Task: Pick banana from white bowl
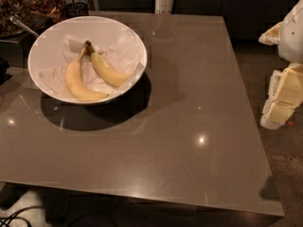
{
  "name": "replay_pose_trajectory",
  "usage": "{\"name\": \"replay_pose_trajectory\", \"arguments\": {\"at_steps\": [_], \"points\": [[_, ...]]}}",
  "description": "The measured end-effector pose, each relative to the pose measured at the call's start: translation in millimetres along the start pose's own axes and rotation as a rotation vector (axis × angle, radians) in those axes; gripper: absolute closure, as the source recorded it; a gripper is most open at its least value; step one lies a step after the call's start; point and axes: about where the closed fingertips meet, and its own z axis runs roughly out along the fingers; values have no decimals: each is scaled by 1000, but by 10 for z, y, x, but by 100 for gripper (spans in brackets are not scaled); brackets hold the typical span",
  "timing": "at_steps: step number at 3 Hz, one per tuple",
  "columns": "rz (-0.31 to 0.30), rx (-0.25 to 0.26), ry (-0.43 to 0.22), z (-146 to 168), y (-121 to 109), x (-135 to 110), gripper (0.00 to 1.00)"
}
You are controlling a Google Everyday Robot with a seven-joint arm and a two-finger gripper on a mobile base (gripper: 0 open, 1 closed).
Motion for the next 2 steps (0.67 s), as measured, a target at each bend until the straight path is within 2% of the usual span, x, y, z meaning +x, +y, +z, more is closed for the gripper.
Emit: {"name": "replay_pose_trajectory", "arguments": {"at_steps": [1, 2], "points": [[0, 2, 0, -5, -2, -5, 0], [49, -27, 28, -8, -86, -120, 0]]}}
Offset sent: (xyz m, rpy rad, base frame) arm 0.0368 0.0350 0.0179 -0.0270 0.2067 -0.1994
